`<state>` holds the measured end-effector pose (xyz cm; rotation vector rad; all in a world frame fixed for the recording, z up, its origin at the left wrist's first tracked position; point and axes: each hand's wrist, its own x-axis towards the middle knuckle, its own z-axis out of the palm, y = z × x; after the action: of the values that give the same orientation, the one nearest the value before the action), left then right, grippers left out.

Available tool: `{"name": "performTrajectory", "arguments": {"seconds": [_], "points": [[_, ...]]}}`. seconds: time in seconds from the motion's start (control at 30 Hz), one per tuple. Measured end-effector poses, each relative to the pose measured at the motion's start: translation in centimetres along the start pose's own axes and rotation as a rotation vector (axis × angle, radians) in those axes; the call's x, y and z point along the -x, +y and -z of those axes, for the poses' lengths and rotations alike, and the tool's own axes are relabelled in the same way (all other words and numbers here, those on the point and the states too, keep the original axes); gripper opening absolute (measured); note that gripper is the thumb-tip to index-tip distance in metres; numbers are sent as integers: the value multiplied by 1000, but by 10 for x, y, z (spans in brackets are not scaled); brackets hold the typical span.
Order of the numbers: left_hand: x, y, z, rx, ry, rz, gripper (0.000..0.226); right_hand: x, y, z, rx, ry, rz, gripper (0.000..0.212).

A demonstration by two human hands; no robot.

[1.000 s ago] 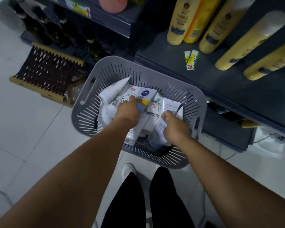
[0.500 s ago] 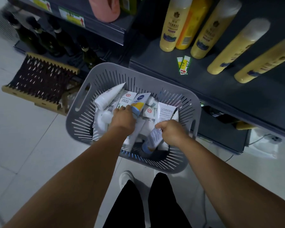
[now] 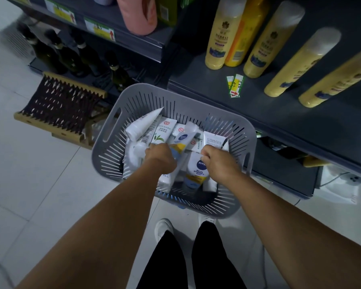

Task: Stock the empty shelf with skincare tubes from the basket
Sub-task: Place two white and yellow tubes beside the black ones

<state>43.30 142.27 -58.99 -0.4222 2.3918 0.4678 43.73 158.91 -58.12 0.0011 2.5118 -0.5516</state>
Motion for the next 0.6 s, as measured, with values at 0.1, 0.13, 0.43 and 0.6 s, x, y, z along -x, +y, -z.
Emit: {"name": "performTrajectory", "arguments": {"seconds": [0.1, 0.13, 0.43, 0.6], "points": [[7, 4, 1, 186, -120, 18, 45, 1, 2, 6, -46, 57, -48, 12], [10, 5, 2, 263, -183, 23, 47, 0, 2, 8, -68, 67, -74, 16], [48, 14, 42, 601, -212, -153, 37, 22, -24, 66, -260, 329, -28, 26], [79, 39, 87, 648, -49, -341, 58, 56, -44, 120, -363, 491, 97, 25]]}}
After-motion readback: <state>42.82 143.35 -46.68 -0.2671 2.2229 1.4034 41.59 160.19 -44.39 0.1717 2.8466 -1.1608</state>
